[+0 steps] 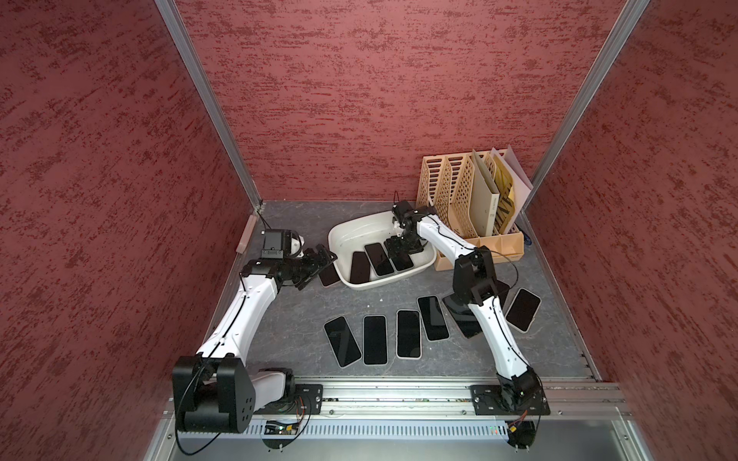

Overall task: Take the phone out of the storage box
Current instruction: Pick up the phone from the storage box.

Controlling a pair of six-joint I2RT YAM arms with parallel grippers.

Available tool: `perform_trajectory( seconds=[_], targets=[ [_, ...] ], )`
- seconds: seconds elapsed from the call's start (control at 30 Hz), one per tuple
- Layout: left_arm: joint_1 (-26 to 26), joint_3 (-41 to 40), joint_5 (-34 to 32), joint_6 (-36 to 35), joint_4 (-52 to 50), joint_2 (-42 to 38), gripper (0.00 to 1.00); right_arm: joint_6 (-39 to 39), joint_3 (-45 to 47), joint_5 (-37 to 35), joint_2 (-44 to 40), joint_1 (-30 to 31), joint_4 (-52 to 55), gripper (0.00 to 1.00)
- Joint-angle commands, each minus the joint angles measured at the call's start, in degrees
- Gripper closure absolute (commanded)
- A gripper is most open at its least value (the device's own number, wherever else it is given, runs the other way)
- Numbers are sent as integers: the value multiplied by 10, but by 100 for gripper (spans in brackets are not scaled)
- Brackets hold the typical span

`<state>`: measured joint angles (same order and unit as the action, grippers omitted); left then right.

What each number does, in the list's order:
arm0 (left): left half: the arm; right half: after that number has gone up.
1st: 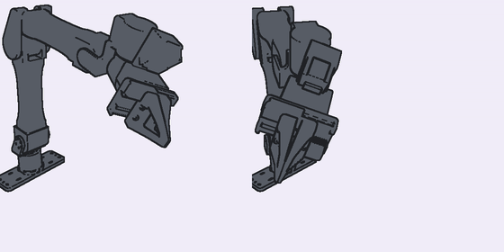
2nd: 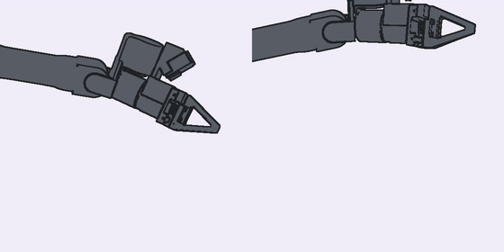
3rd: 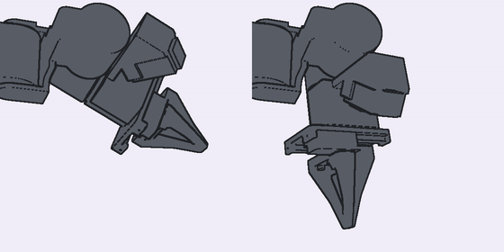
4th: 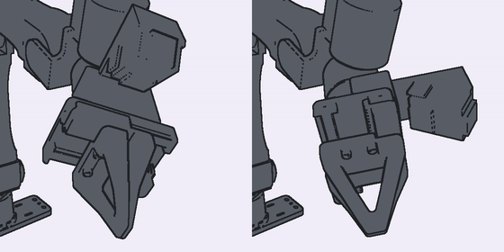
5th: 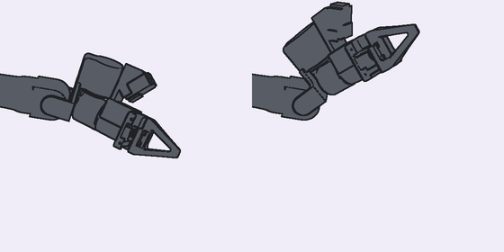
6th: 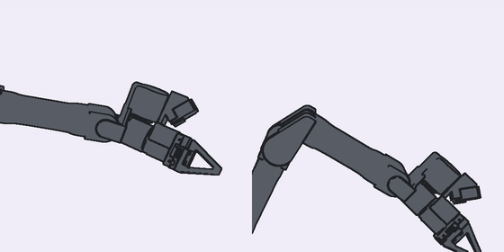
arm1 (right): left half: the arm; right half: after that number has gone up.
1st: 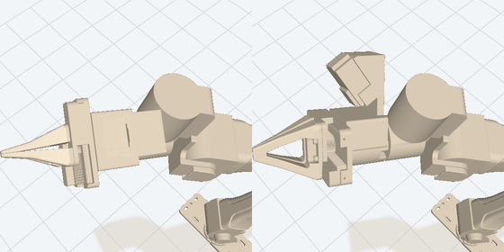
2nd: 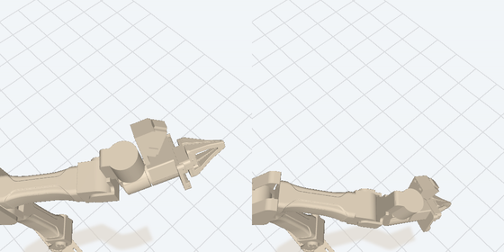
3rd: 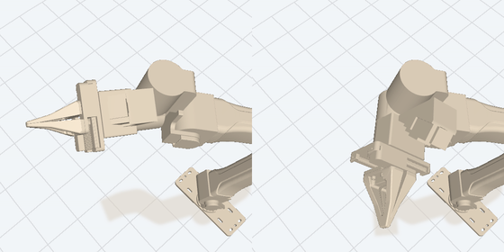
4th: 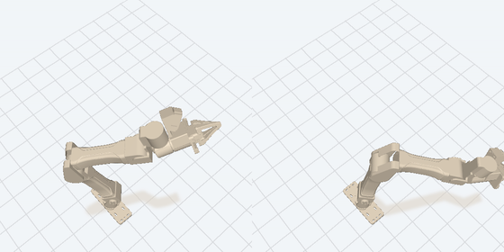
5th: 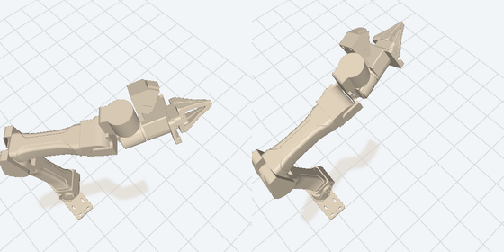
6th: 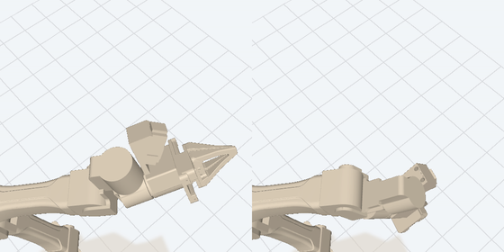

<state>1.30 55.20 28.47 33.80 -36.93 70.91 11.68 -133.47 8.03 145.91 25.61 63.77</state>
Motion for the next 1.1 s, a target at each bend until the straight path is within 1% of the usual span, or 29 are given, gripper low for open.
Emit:
perform_trajectory(
  seconds=[0.0, 0.17, 0.27, 0.33, 0.4, 0.47, 0.63, 0.9, 1.07],
  targets=[
    [4, 14, 10, 0, -3, 4, 0, 30, 33, 40, 36, -29, -14, 16],
    [5, 20, 13, 0, 2, 14, 0, 22, -34, 24, 71, -29, 35, 11],
    [5, 21, 14, -1, 1, 17, 0, 5, -37, 25, 77, -24, 40, 6],
    [6, 19, 15, -1, 2, 19, 0, -7, -23, 38, 71, -21, 27, 2],
    [5, 16, 17, -2, 3, 19, 0, -15, 9, 41, 54, -17, -1, 2],
    [5, 11, 18, -2, 4, 18, 0, -22, 17, 43, 47, -15, -14, 2],
    [5, 3, 19, -4, 3, 15, 0, -37, -7, 38, 64, -11, 6, 2],
    [0, -7, 24, -8, 3, 12, 0, -74, -23, 80, 80, 0, 16, 2],
    [-3, -12, 28, -8, 3, 11, 0, -105, -44, 62, 94, 8, 46, 2]
  ],
)
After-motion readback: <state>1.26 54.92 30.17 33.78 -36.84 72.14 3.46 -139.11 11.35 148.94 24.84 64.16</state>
